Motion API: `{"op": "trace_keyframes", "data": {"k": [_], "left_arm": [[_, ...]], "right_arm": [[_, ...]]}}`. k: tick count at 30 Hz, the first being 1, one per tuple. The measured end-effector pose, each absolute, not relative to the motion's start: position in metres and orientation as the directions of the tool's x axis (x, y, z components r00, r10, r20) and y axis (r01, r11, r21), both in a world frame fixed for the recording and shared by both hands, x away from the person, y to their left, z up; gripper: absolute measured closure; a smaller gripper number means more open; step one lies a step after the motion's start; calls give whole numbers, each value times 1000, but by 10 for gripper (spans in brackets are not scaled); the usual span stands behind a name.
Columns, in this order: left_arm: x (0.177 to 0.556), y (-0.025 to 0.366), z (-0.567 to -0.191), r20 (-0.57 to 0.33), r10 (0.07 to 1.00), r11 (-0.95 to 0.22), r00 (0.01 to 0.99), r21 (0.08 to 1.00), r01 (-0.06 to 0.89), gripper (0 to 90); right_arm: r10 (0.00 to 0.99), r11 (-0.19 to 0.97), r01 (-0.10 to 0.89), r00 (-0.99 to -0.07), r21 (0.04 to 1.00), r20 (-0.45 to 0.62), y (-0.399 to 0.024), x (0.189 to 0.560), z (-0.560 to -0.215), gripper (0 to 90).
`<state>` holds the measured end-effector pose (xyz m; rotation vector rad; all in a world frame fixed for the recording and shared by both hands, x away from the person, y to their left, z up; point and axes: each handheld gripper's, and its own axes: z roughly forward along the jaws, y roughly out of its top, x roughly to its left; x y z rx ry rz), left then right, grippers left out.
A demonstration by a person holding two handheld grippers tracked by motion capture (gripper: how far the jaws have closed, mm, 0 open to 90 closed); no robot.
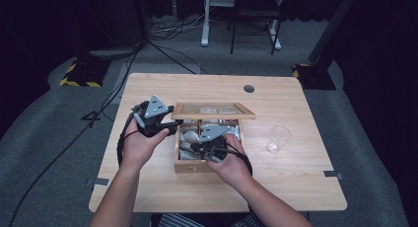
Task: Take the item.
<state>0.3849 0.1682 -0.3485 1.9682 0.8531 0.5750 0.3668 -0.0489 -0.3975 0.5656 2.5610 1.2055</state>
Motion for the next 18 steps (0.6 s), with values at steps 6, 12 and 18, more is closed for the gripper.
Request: {"op": "trace_keyframes", "data": {"k": [6,12,18], "left_arm": [[385,168,-349,68,753,-374,655,863,340,488],[385,167,-349,70,753,-375,654,862,340,486],[387,167,-349,69,751,-375,656,863,339,481]], "right_arm": [[453,555,217,-888,803,-73,-56,361,-386,900],[465,535,202,-881,820,-86,-63,356,-377,900],[479,520,179,-870,835,-112,-74,350,-366,900]]}}
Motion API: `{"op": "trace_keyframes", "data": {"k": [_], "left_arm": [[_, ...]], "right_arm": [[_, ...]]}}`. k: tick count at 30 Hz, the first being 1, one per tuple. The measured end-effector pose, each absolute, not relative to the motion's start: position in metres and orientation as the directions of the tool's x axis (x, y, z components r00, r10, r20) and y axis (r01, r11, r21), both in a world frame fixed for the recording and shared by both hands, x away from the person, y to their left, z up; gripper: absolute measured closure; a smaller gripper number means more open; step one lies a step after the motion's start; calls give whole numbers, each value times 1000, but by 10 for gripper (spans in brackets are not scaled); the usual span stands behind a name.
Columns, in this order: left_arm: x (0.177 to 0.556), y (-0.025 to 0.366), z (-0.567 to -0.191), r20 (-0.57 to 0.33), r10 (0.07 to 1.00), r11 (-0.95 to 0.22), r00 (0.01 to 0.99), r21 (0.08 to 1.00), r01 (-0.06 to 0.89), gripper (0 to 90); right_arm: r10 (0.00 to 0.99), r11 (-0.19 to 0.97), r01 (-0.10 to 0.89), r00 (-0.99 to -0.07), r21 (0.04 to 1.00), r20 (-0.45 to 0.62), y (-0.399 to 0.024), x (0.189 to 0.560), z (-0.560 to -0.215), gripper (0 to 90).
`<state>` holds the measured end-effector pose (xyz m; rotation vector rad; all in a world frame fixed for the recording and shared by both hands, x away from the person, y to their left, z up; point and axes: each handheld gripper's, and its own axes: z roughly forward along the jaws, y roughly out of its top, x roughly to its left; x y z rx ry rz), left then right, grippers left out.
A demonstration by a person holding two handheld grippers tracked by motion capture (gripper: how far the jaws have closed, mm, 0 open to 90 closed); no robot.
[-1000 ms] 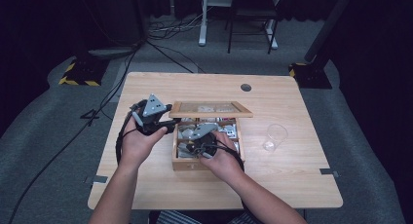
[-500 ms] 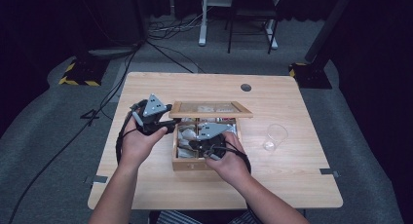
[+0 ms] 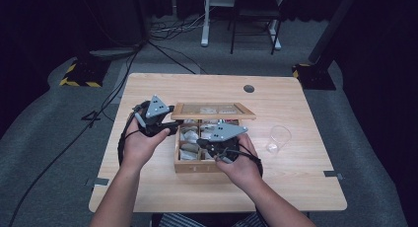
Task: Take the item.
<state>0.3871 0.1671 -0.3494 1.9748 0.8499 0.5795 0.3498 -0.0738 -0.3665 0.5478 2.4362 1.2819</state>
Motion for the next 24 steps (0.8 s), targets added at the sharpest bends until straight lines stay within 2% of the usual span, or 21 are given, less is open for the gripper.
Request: {"op": "trace_keyframes", "data": {"k": [24], "left_arm": [[391,163,-350,92,753,-396,651,855,336,462]], "right_arm": [[630,467,226,-764,855,-141,-152,339,-342,900]]}}
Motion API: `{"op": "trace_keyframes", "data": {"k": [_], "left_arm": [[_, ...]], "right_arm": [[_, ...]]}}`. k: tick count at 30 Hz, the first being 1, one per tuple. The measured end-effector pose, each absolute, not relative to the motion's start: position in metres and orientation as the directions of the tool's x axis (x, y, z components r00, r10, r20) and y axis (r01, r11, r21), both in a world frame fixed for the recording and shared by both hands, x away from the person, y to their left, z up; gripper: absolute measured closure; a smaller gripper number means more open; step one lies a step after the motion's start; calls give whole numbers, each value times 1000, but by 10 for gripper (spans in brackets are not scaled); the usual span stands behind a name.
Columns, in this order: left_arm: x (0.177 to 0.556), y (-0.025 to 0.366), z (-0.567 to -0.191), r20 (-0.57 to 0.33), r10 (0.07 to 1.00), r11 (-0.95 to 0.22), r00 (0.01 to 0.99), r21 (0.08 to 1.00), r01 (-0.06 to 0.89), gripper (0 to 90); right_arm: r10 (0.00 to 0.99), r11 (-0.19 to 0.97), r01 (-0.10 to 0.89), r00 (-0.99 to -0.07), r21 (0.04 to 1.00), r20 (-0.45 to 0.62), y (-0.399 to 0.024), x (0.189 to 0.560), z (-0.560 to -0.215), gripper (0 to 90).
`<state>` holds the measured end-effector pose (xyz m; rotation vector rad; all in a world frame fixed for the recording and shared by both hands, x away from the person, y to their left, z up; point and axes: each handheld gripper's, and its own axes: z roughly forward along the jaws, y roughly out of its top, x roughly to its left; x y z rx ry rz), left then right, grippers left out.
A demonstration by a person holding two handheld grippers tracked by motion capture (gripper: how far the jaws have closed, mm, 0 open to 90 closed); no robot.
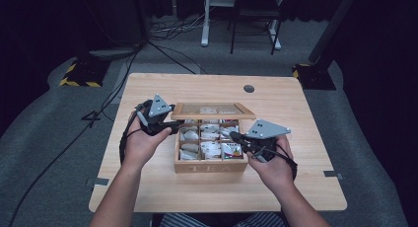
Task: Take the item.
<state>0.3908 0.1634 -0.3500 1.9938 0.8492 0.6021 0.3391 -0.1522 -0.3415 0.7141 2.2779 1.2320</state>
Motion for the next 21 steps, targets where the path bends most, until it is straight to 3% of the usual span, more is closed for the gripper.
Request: {"op": "trace_keyframes", "data": {"k": [21], "left_arm": [[390,163,-350,93,756,-394,648,855,336,463]], "right_arm": [[734,426,285,-663,859,-144,-209,340,-340,900]]}}
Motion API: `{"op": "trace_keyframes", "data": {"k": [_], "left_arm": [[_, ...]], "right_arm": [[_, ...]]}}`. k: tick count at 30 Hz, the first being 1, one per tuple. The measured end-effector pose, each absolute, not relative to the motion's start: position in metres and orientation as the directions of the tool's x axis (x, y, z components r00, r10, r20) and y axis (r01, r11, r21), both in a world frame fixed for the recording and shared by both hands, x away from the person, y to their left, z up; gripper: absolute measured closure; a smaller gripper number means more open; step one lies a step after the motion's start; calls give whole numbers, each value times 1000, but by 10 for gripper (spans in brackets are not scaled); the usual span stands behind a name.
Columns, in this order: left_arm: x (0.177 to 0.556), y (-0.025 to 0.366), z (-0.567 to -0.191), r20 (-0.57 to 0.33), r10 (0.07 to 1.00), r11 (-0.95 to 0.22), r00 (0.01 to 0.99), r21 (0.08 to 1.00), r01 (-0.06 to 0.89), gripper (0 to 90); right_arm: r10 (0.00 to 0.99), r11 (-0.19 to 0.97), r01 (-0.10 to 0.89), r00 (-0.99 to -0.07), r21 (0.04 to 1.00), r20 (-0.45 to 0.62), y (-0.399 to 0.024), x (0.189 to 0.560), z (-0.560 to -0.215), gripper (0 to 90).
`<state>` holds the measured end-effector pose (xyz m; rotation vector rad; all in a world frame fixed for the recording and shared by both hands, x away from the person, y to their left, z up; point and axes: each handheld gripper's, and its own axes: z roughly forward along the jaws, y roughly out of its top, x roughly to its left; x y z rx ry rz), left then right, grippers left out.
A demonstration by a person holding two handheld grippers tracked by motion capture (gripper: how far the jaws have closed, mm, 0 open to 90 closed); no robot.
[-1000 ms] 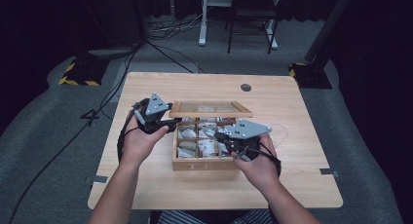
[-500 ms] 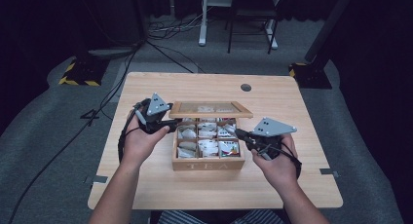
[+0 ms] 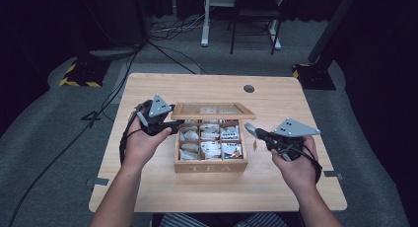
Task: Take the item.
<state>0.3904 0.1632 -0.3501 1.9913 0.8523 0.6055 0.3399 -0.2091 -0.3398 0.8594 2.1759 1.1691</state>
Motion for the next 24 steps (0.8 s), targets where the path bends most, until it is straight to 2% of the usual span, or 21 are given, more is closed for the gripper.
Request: {"op": "trace_keyframes", "data": {"k": [24], "left_arm": [[390,163,-350,95,756,-396,648,854,337,463]], "right_arm": [[847,349,355,-514,867,-131,-266,371,-343,900]]}}
